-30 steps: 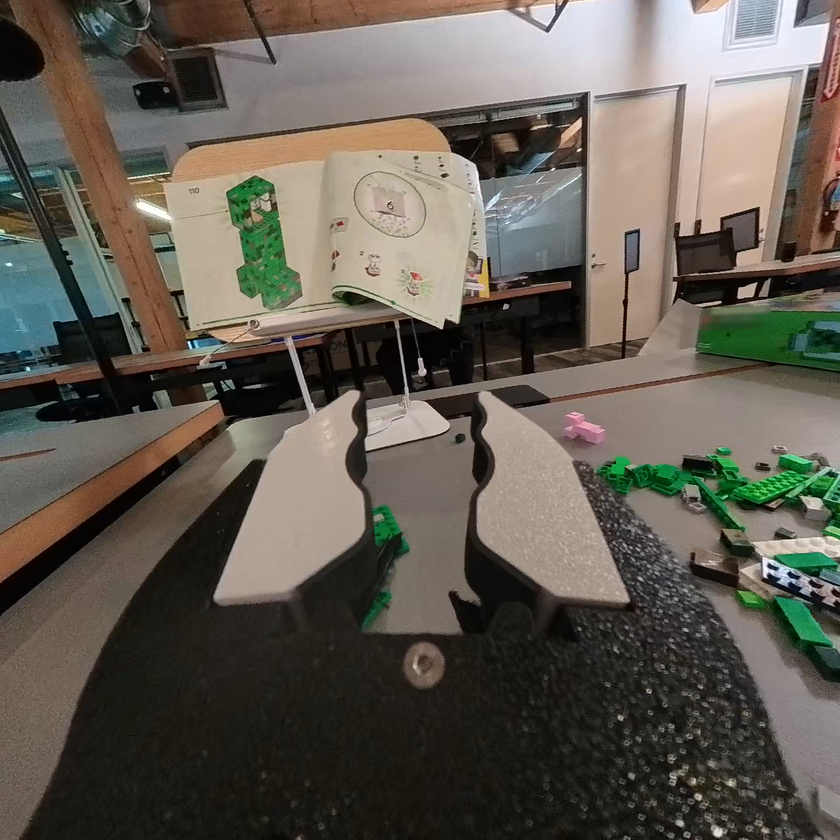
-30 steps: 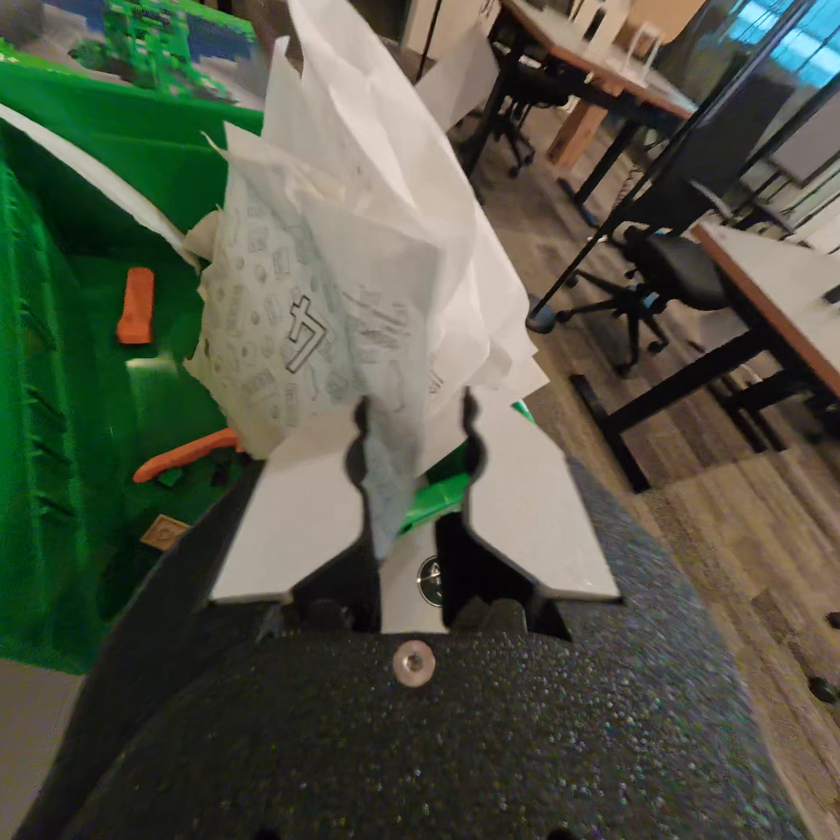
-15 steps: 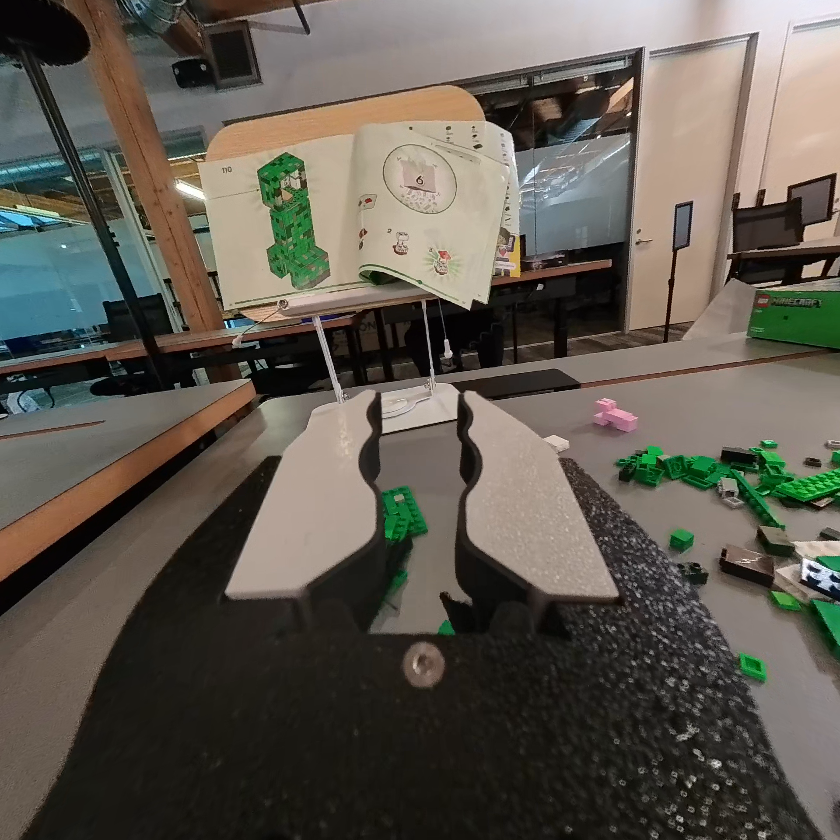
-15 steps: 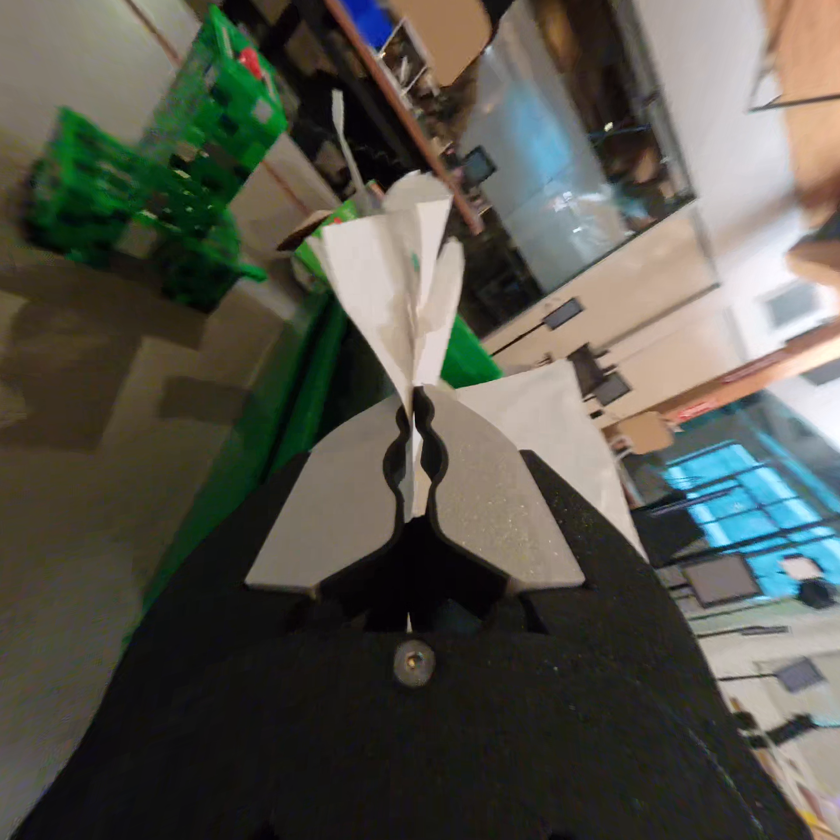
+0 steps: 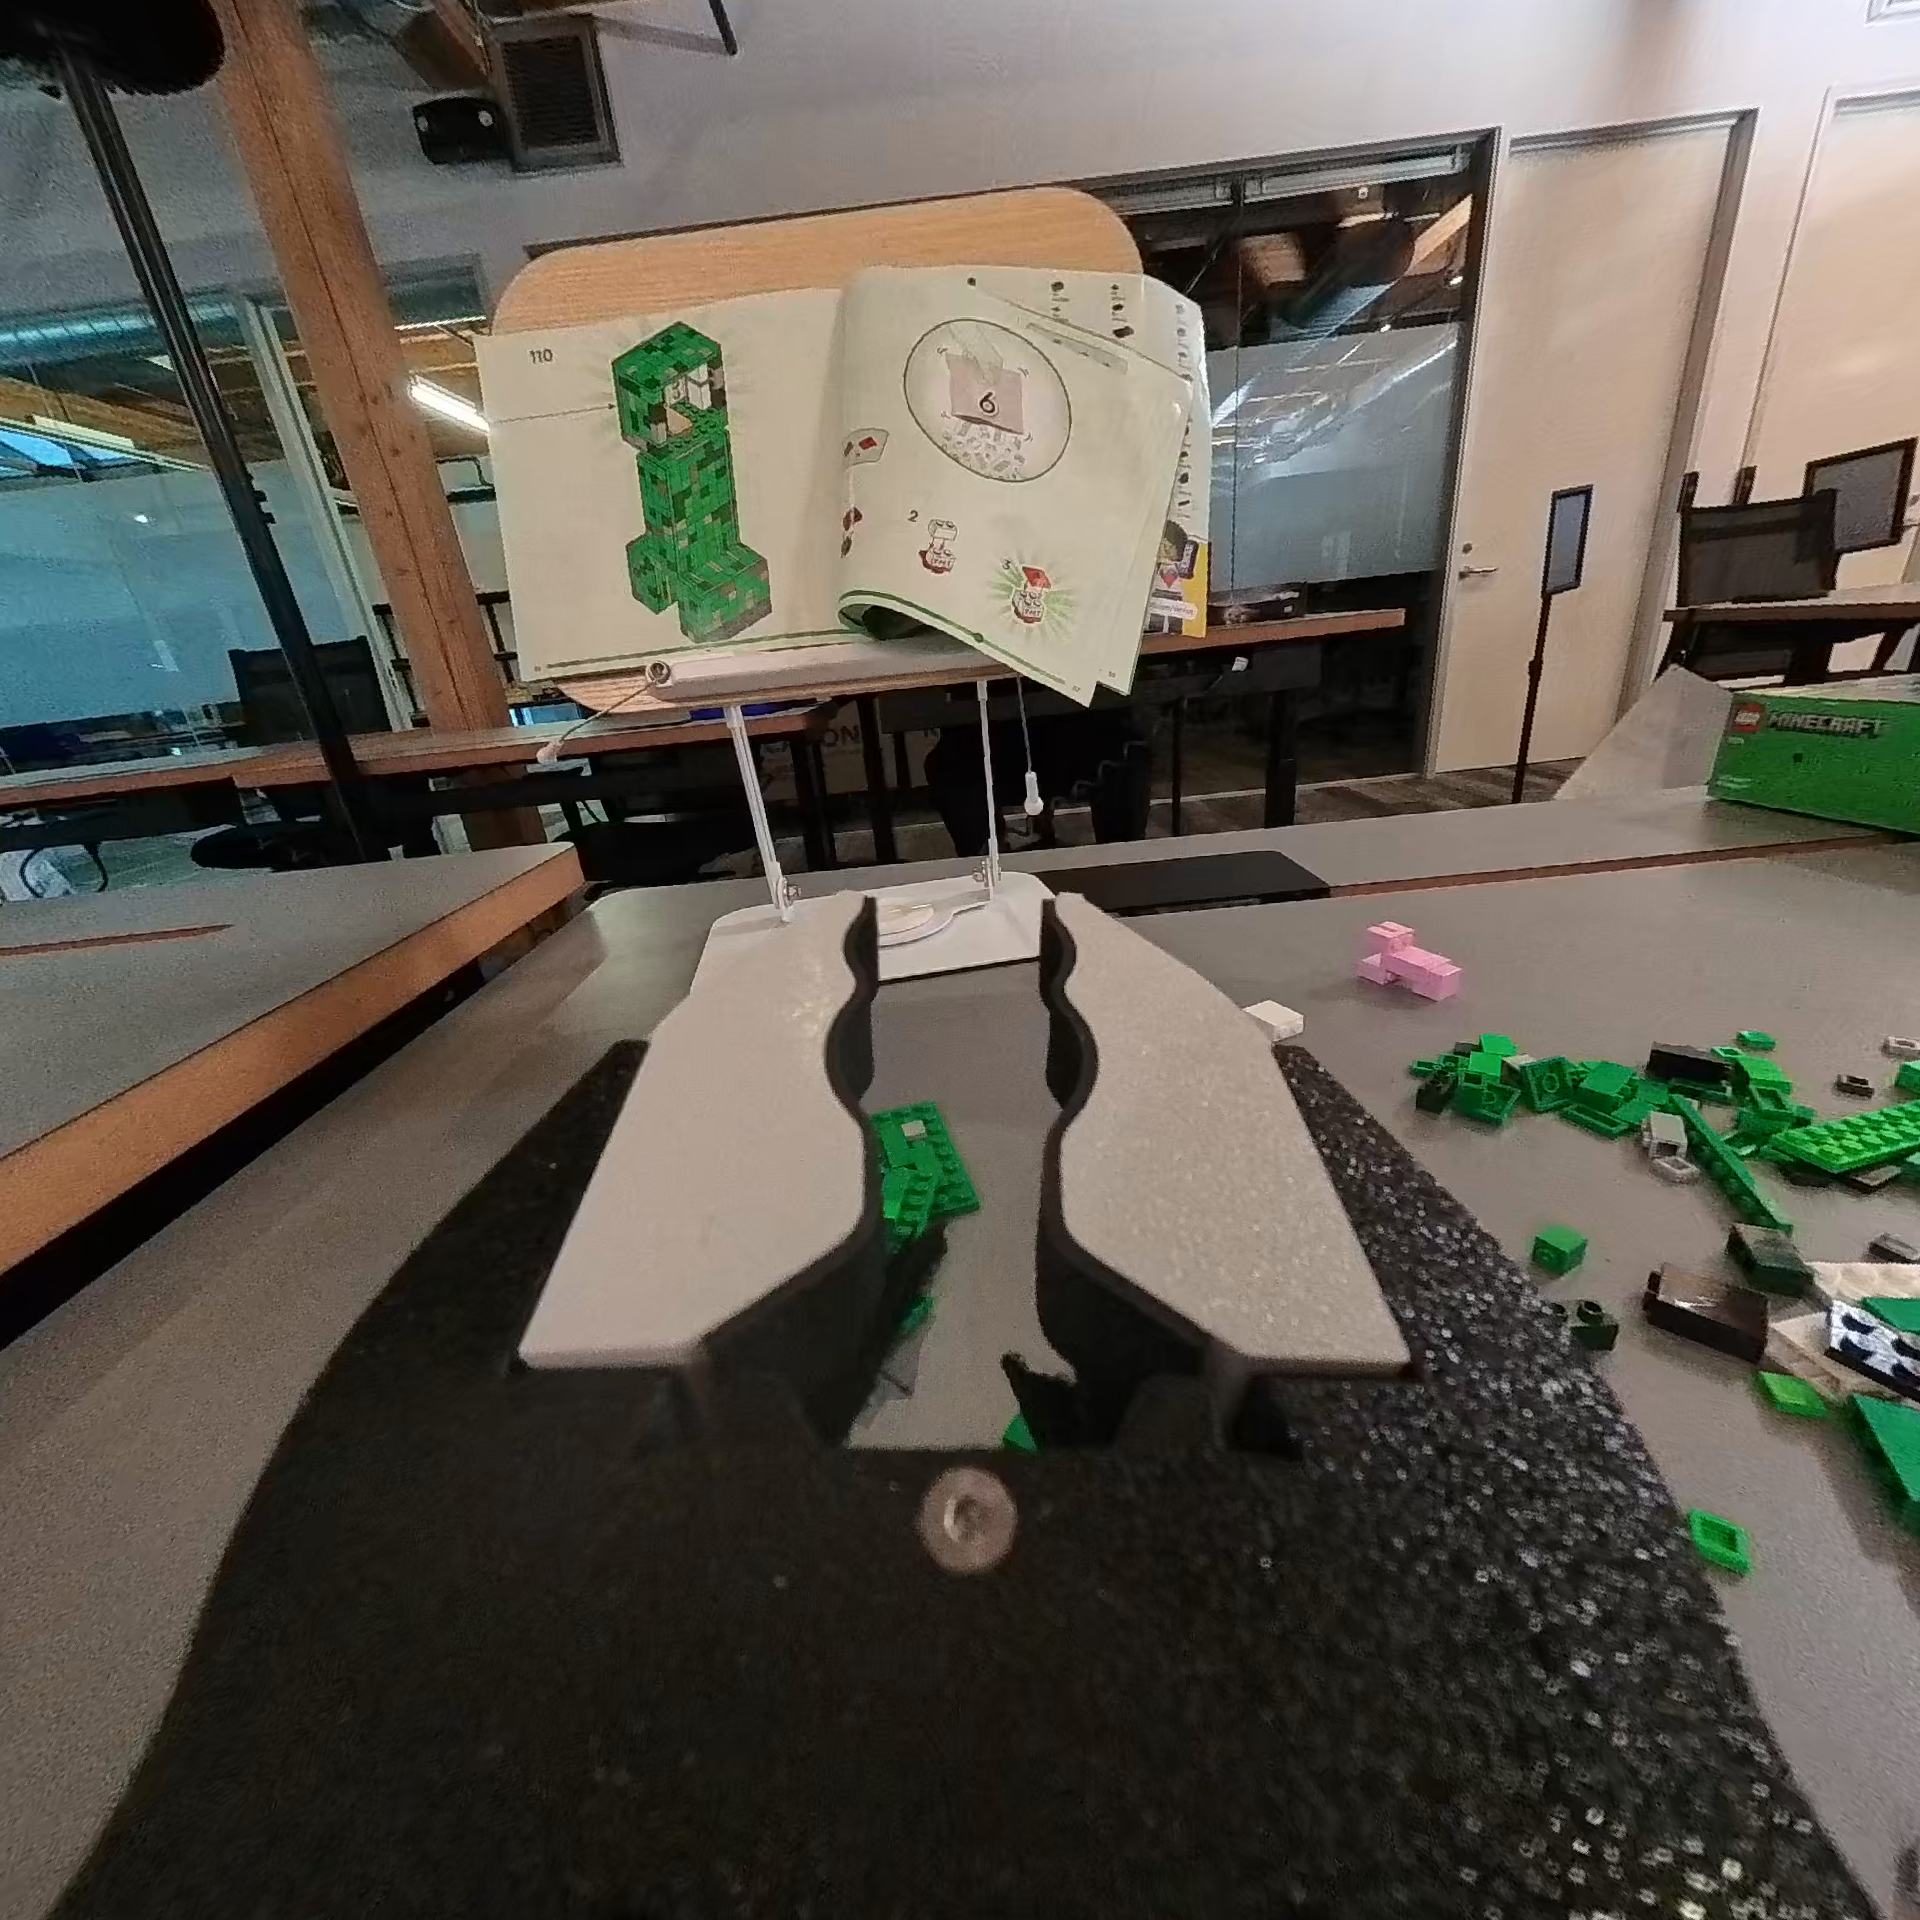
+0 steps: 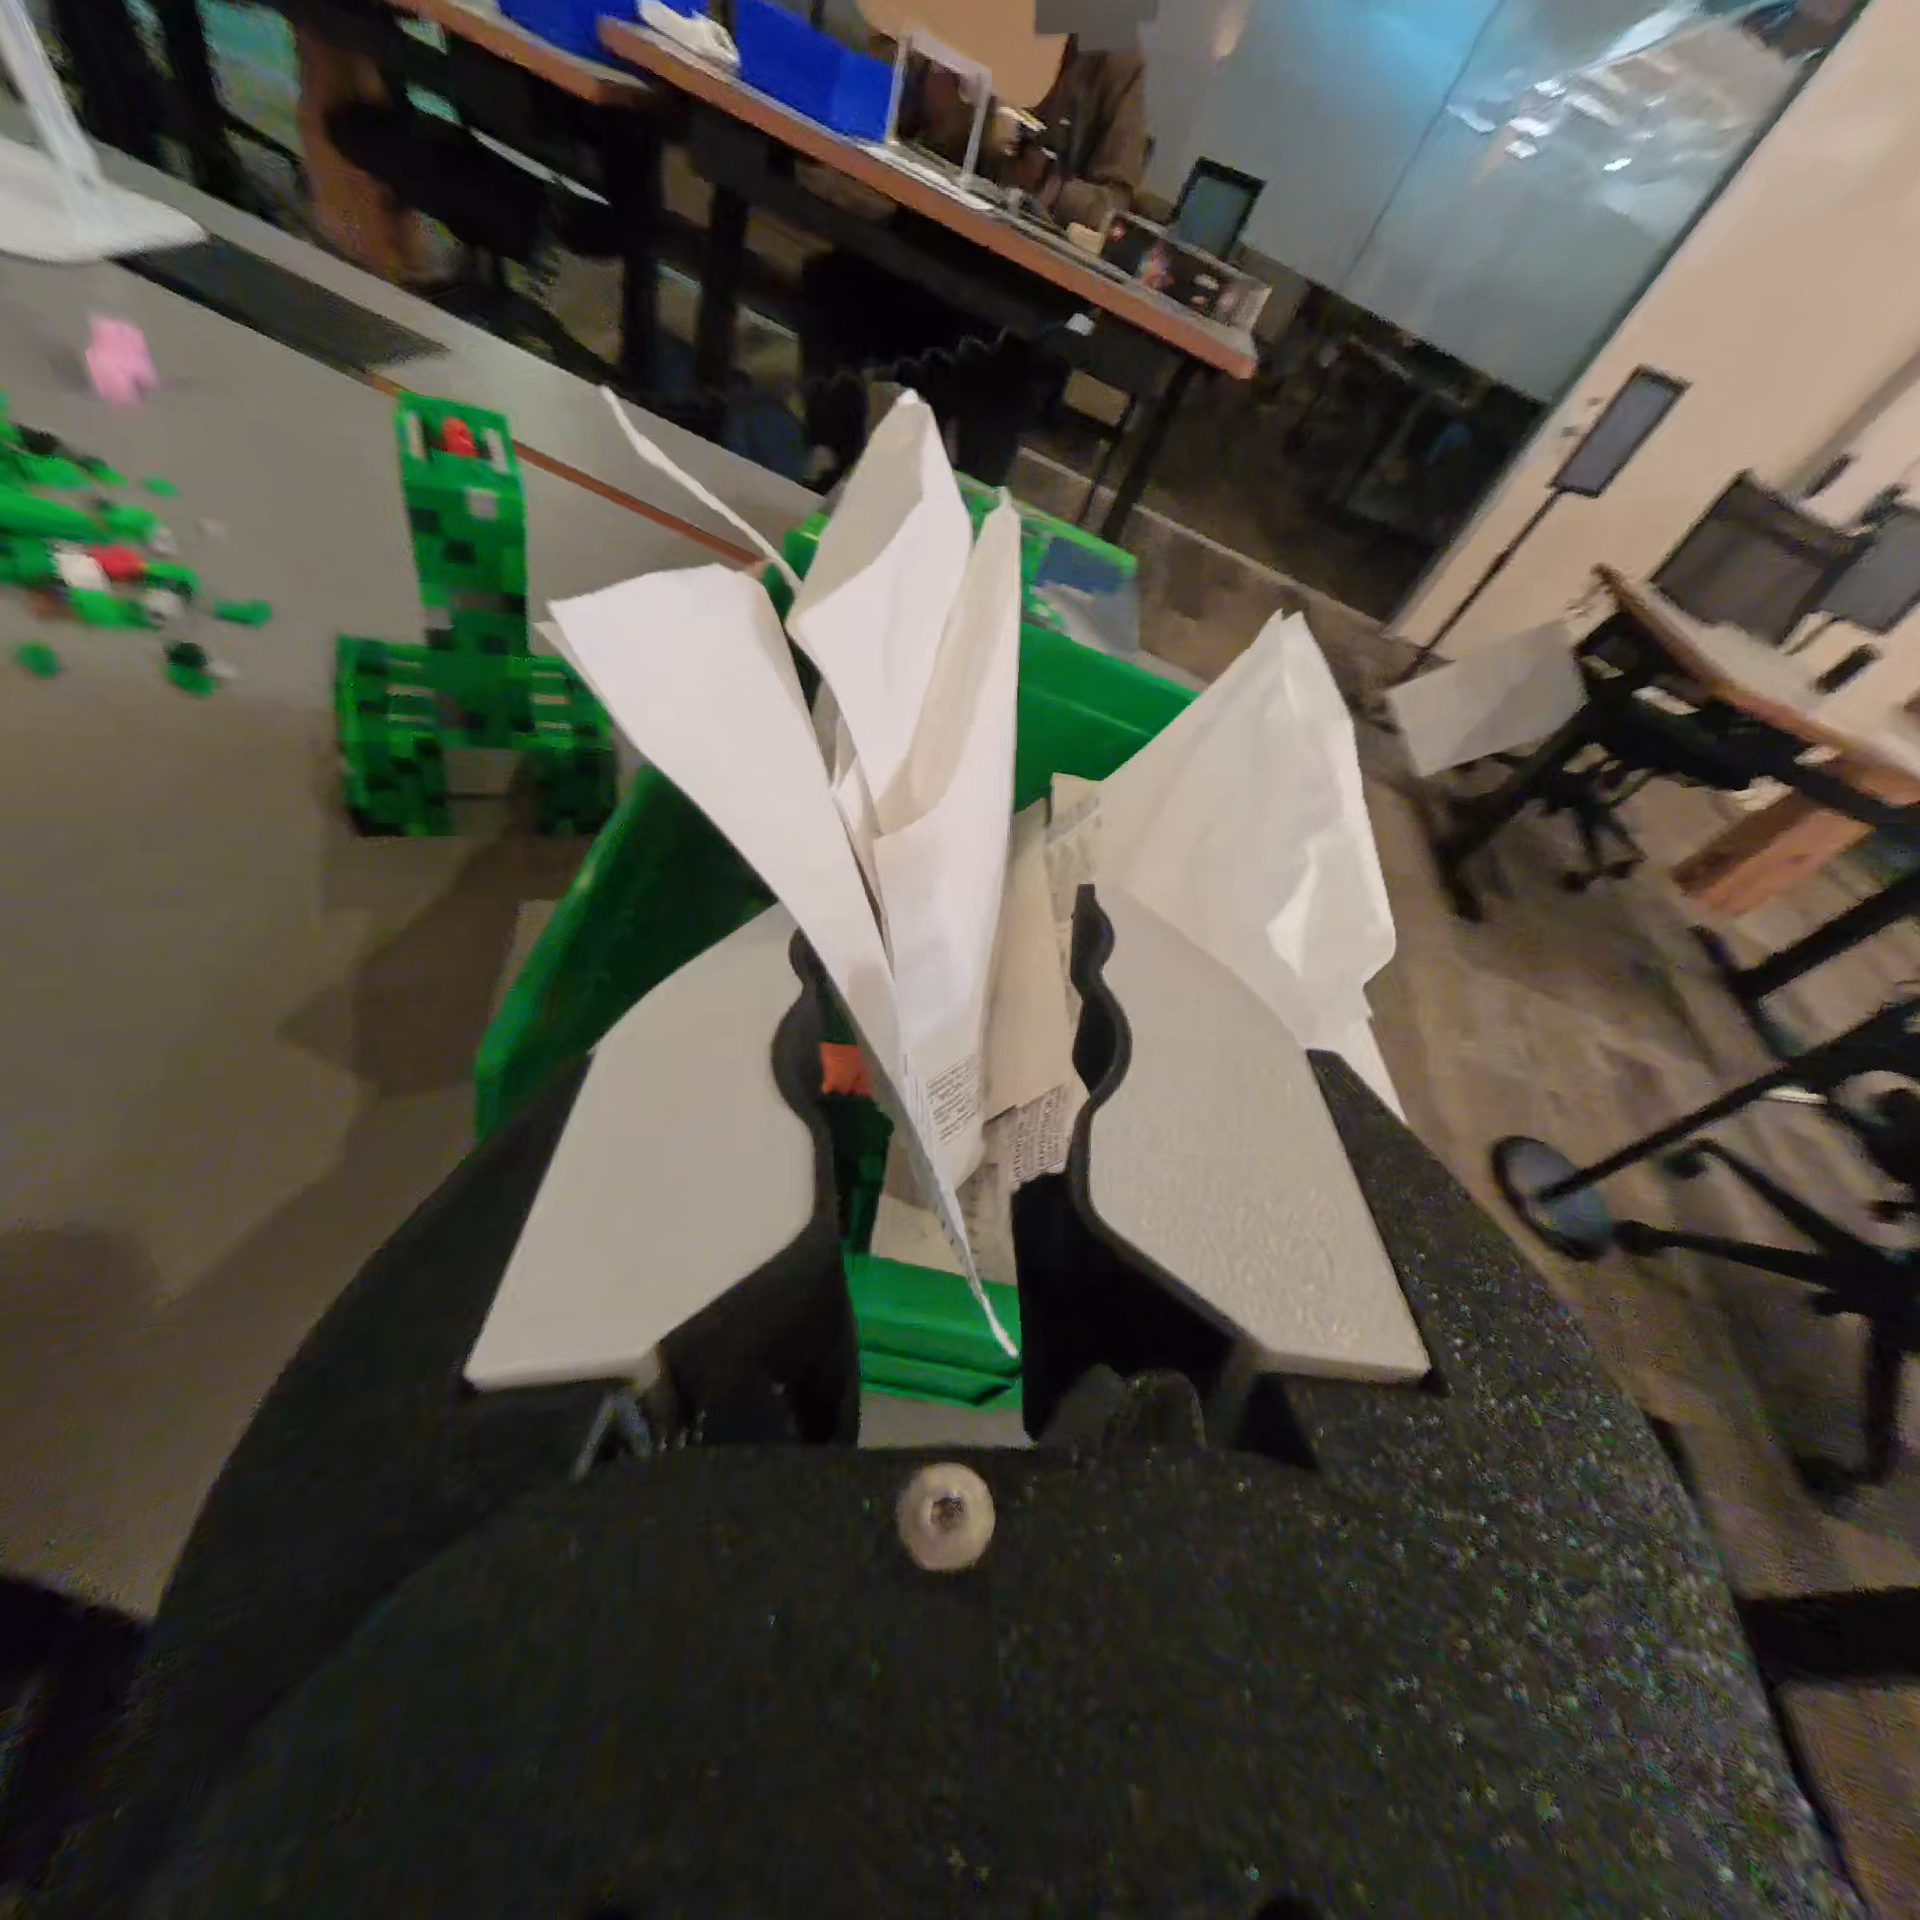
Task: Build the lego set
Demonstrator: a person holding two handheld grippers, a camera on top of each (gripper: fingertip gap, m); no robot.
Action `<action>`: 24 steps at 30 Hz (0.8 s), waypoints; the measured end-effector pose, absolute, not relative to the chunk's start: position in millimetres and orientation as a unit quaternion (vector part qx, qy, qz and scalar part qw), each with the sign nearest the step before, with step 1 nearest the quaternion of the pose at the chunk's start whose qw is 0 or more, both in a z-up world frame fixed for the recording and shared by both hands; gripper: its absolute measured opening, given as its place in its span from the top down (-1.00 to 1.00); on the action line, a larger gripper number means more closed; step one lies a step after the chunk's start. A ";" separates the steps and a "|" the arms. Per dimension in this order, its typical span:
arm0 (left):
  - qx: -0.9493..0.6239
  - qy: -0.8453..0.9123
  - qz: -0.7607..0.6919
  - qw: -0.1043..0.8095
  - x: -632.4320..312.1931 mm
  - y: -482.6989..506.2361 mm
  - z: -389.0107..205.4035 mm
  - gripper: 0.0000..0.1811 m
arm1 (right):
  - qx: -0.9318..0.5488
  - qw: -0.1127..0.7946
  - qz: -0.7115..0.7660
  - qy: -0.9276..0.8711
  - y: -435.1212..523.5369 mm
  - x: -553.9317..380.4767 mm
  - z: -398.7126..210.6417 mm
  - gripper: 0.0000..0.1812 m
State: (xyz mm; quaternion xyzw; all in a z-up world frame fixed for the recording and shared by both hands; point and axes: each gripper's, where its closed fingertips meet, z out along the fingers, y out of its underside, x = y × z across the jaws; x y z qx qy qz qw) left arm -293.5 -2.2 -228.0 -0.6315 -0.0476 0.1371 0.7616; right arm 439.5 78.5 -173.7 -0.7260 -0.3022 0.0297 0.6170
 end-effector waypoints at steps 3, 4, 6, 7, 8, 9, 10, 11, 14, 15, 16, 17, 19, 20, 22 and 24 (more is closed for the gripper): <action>-0.632 -0.048 0.135 0.762 -293.6 -1.9 -228.3 0.69 | -0.735 0.615 0.056 -0.280 77.3 458.6 -172.1 0.41; -0.632 -0.048 0.133 0.762 -293.7 -1.7 -228.6 0.69 | -0.738 0.613 0.070 -0.272 76.9 464.6 -172.7 0.41; -0.632 -0.049 0.131 0.762 -293.8 -1.8 -228.6 0.69 | -0.737 0.616 0.105 -0.257 76.4 474.7 -172.0 0.42; -0.632 -0.050 0.130 0.762 -293.9 -1.9 -228.6 0.69 | -0.733 0.621 0.123 -0.247 77.3 479.0 -171.2 0.45; -0.632 -0.051 0.128 0.763 -294.0 -2.0 -228.6 0.69 | -0.732 0.622 0.150 -0.236 78.4 480.0 -171.5 0.50; -0.632 -0.052 0.127 0.763 -294.2 -2.0 -228.7 0.69 | -0.732 0.611 0.185 -0.236 77.2 474.5 -174.5 0.50; -0.632 -0.053 0.126 0.763 -294.6 -2.1 -228.8 0.70 | -0.736 0.591 0.214 -0.250 73.6 464.8 -180.8 0.48; -0.632 -0.054 0.125 0.763 -295.0 -2.2 -229.0 0.70 | -0.746 0.569 0.220 -0.267 70.8 456.6 -189.2 0.43; -0.632 -0.060 0.122 0.763 -296.9 -2.7 -229.4 0.70 | -0.768 0.518 0.168 -0.339 59.2 442.1 -211.5 0.31; -0.631 -0.062 0.121 0.764 -297.4 -3.0 -229.4 0.70 | -0.764 0.510 0.173 -0.355 52.7 438.1 -211.0 0.31; -0.631 -0.063 0.120 0.764 -297.7 -3.2 -229.4 0.70 | -0.754 0.508 0.197 -0.366 44.8 434.0 -205.8 0.33; -0.630 -0.064 0.118 0.765 -297.8 -3.2 -229.3 0.70 | -0.740 0.515 0.227 -0.368 38.6 432.5 -196.9 0.39; -0.629 -0.065 0.115 0.766 -297.9 -3.5 -229.1 0.70 | -0.726 0.541 0.255 -0.339 38.5 445.4 -179.4 0.45; -0.629 -0.065 0.115 0.766 -297.9 -3.6 -228.8 0.70 | -0.731 0.556 0.248 -0.310 44.9 458.9 -173.4 0.45; -0.628 -0.063 0.114 0.767 -297.3 -3.5 -228.4 0.70 | -0.760 0.580 0.187 -0.224 68.6 497.9 -171.6 0.46; -0.628 -0.060 0.114 0.768 -296.4 -3.2 -228.2 0.70 | -0.790 0.579 0.126 -0.157 89.6 529.2 -182.5 0.46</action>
